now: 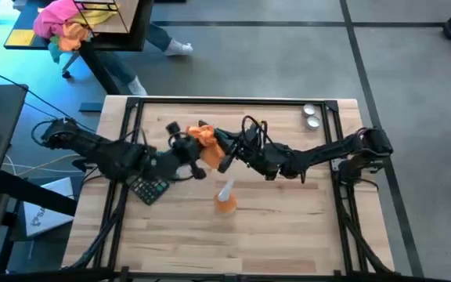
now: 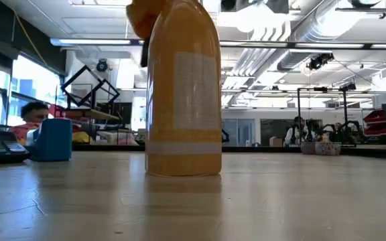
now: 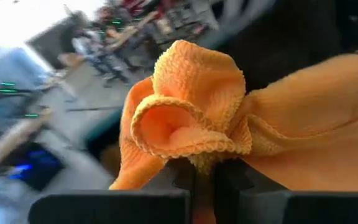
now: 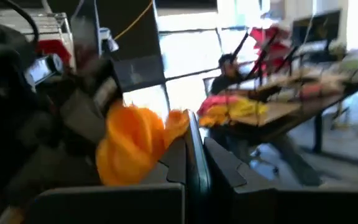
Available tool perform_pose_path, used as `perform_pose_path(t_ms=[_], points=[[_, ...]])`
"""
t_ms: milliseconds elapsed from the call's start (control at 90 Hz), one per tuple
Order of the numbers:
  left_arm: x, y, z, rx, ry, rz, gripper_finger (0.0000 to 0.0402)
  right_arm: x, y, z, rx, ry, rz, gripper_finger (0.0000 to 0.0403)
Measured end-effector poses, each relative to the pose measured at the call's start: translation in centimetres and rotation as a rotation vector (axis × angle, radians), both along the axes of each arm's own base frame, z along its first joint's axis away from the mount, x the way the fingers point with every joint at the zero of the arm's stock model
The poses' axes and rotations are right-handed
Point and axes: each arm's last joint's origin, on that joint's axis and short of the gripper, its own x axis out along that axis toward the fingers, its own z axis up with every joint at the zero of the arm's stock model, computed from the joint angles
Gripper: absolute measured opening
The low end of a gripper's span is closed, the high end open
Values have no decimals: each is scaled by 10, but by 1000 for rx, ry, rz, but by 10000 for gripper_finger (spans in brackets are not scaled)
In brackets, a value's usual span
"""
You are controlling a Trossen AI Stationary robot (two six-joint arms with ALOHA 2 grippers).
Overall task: Apply microfiber cloth
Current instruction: Wipe the blue phone with the orange microfiber cloth
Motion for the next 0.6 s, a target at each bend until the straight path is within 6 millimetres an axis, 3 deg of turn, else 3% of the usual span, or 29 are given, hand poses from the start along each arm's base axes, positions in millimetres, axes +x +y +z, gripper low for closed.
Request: perform_pose_path(t_ms=[233,411,500,600], points=[[16,-1,-23,-15,41,-189,5,-11,-1,34,-64,12,4,0],[17,1,-33,23,111,-122,5,-21,-2,52,-80,17,-1,0],[12,2,-28,38,97,-86,5,-28,-3,63,-65,12,-1,0],[4,0,-22,52,91,-65,5,-28,-3,58,-28,57,10,0]])
